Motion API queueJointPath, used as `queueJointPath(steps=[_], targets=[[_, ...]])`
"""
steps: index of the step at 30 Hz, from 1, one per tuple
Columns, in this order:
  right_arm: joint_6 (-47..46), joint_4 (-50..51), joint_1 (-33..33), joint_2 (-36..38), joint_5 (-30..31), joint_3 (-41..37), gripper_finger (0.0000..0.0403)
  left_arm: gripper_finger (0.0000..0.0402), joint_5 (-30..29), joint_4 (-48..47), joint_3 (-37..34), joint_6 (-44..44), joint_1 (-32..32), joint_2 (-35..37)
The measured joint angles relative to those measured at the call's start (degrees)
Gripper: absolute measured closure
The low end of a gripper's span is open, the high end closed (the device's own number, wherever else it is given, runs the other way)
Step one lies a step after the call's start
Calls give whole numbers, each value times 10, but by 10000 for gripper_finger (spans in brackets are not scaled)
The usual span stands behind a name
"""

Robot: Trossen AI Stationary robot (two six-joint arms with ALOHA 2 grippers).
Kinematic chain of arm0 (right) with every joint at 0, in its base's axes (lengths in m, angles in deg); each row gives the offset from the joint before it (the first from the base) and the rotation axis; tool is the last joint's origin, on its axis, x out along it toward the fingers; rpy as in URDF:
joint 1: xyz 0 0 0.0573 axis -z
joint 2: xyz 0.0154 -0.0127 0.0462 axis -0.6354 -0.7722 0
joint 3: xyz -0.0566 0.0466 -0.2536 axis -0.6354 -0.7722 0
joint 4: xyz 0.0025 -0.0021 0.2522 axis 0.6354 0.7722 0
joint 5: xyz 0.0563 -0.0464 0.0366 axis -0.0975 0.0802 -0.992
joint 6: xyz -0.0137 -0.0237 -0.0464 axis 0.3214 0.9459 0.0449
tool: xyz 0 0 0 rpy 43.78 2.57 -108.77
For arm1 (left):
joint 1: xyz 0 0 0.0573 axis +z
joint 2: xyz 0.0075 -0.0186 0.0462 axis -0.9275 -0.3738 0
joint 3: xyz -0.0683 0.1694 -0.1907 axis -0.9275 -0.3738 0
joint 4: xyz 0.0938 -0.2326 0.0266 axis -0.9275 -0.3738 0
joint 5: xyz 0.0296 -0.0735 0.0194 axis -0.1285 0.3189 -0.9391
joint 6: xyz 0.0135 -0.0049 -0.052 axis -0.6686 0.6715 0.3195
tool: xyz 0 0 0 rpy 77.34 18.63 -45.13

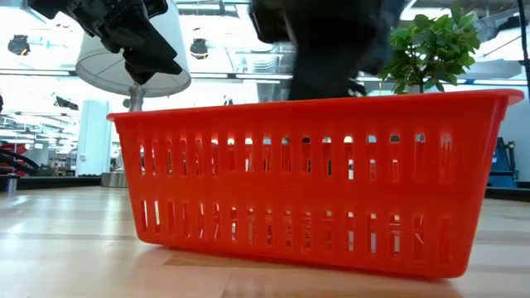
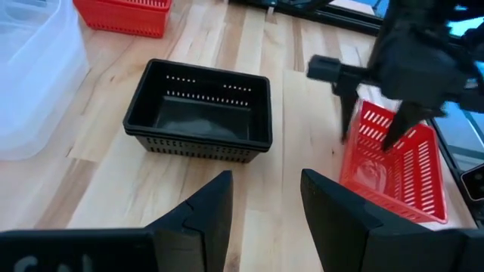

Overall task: Stack baskets by color
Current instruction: Stack the bottom red bin on the red bin

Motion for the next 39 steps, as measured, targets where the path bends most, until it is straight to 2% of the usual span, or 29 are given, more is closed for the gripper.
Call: queueJointPath(steps=[3,6,9,13,14,22,31,35,39], targets=[[-7,5,-4,-9,-5,1,157,258,-3,0,0,-5,0,0],[-31,25,-2,-17,-10,0,187,258,-4,0,0,-5,0,0],[-57,19,-2,-18,-10,-1,253,258,-3,1,0,-5,0,0],[-56,21,-2,0,-9,-1,373,258,-3,1,0,-5,0,0],[-53,23,-2,7,-7,-1,384,258,-3,1,0,-5,0,0],[-48,44,5,112,60,-1,394,258,-3,2,0,-5,0,0],[-190,310,33,293,218,0,398,258,-5,2,0,-24,0,0],[-273,442,77,354,231,-14,399,258,-12,2,0,-24,0,0],[-334,497,157,406,231,-81,399,258,-41,2,0,-23,0,0]])
